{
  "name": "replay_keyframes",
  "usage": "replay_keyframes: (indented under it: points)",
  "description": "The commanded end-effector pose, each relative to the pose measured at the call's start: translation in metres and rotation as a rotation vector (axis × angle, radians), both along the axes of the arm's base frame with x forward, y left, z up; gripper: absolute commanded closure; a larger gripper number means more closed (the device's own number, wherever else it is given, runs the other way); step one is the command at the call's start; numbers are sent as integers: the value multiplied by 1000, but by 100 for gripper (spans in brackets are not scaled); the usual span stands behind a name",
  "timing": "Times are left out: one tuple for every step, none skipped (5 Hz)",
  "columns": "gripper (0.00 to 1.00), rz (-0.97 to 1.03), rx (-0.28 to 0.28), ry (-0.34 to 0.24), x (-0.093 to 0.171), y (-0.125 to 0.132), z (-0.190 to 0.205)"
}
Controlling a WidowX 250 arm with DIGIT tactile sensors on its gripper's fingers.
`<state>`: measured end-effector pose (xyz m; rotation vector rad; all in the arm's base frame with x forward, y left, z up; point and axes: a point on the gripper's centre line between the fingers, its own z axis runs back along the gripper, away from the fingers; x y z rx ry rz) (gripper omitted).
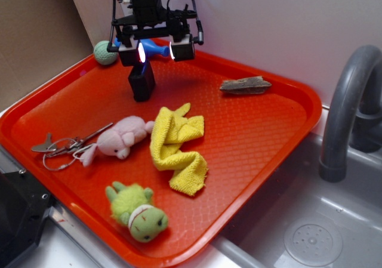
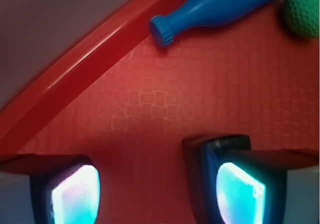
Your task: Grab the black box.
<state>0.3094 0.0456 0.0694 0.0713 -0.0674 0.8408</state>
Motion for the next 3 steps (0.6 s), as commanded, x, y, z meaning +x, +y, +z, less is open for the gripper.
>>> replay_keyframes:
  points:
    - [0,-50,98,120,-84,41,-7]
    - [0,-26,73,74,-90,52,13]
    - [0,-45,61,76,-85,48,6]
